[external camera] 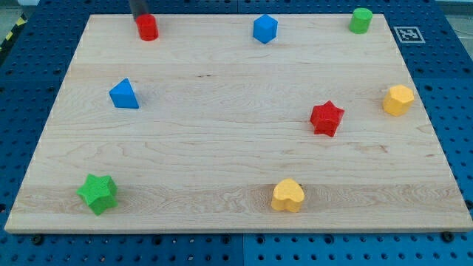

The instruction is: Move the red circle parallel to the blue cube

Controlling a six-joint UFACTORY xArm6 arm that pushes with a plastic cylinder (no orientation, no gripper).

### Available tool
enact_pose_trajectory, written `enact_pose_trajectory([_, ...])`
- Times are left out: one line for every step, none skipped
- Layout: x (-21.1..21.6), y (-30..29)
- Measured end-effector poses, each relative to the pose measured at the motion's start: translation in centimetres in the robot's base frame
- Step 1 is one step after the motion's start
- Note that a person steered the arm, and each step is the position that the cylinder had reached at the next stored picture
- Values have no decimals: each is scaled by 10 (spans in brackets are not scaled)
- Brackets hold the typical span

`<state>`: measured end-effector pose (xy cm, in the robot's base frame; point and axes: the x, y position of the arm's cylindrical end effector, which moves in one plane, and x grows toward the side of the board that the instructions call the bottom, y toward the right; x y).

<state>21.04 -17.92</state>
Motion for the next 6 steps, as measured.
enact_pose_trajectory([0, 6])
enact_pose_trajectory([7, 19])
enact_pose_trajectory([10, 30])
enact_pose_trajectory([10, 36])
enact_pose_trajectory([12, 24])
enact_pose_trajectory([11, -3])
